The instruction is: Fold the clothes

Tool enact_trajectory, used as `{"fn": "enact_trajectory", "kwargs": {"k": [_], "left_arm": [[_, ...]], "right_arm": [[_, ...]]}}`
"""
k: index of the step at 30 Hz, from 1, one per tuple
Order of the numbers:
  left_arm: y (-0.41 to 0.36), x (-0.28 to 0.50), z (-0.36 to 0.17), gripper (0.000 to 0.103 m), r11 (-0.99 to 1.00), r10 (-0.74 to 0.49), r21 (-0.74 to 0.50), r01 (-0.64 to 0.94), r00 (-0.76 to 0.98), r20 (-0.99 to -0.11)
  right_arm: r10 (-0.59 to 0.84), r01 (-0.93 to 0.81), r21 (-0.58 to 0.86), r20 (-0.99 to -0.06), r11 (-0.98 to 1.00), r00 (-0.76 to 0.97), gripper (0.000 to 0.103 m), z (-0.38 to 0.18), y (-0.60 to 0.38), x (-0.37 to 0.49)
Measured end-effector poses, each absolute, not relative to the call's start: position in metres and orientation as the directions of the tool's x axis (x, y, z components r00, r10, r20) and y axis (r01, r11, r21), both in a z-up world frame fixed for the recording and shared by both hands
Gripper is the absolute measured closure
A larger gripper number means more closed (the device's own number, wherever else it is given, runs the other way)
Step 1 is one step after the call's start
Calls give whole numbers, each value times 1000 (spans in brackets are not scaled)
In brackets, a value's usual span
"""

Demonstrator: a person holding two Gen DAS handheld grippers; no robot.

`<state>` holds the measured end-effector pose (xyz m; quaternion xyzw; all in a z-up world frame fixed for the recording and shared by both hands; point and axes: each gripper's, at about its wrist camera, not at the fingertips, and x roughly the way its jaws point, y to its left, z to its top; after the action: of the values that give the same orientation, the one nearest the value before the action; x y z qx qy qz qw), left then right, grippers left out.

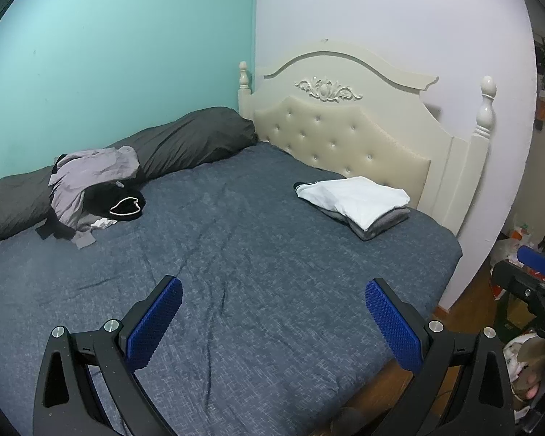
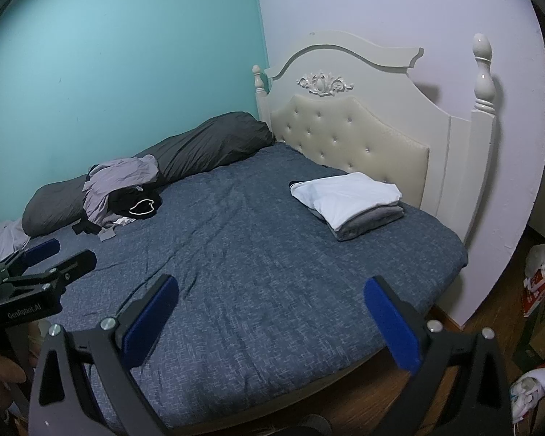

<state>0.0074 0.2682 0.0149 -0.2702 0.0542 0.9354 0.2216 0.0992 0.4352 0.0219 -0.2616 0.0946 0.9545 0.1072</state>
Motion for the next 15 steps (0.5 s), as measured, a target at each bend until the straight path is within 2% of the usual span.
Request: {"fn": "enact_trajectory", "kwargs": {"k": [15], "left_arm": [[268, 6, 12, 0, -895, 385, -15, -446, -755, -531]], "right_arm": [[153, -256, 130, -523, -958, -838, 0, 20, 441, 98]]}}
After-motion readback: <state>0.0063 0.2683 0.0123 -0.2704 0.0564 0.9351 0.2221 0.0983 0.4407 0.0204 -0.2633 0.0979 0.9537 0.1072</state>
